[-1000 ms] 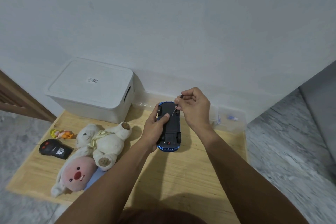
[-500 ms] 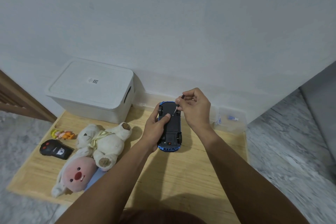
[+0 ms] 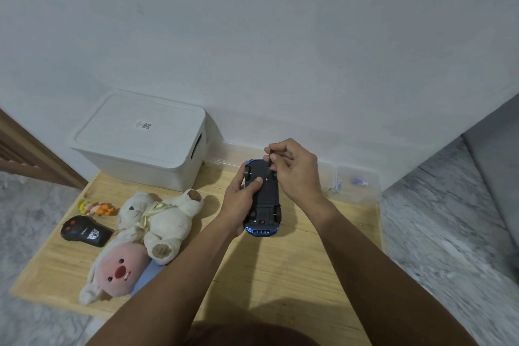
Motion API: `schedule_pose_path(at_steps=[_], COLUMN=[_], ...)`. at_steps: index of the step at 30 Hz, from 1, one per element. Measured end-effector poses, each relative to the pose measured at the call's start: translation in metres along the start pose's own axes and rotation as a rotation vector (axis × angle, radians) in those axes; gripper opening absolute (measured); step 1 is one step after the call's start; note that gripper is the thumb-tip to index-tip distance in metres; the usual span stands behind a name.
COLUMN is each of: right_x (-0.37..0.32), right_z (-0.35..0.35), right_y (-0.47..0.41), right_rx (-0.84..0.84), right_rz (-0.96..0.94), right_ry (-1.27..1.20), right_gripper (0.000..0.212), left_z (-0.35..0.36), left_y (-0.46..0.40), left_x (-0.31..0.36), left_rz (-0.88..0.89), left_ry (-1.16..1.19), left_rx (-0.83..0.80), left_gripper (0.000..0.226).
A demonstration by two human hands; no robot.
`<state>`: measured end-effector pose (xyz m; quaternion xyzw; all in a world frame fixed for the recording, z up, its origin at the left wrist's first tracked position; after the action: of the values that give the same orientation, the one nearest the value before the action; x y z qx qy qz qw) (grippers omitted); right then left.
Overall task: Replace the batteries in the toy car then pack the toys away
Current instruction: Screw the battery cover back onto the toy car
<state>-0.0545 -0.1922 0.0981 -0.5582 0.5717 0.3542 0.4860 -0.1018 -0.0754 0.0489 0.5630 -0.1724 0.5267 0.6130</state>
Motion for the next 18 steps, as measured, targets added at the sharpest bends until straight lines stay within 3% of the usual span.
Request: schedule_pose_path(at_steps=[8,12,18], right_x=[-0.0042,-0.0049,-0.0011], right_z=[-0.0022,-0.004,-0.0054], right_y=[-0.0018,-0.0056,-0.0101], right_rx=[0.019,0.008,0.028], right_rz=[-0.048,0.005,0.042], right_ry=[0.086,0.134,0.121], right_gripper=[0.016,0.007,0.013], left_z=[-0.0007,-0.0018,-0.0031], left_y=[-0.0009,-0.0003,-0.0027], left_x=[-0.0022,-0.0032,-0.0021], left_rz=[0.001,0.006,0.012], left_ry=[-0.011,-0.011,0.002], left_rx=[0.023,0.028,0.038], left_gripper=[0.044,0.035,0.035])
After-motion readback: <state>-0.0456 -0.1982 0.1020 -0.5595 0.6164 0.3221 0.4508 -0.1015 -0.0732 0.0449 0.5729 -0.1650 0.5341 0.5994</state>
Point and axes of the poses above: each hand's wrist, its own y-axis away from the middle knuckle, its own z-axis out of the palm, x = y × z, the point moved 1 cm from there along -y, towards the middle knuckle, and after that the axes turned 11 degrees about x, right-handed, at the moved point
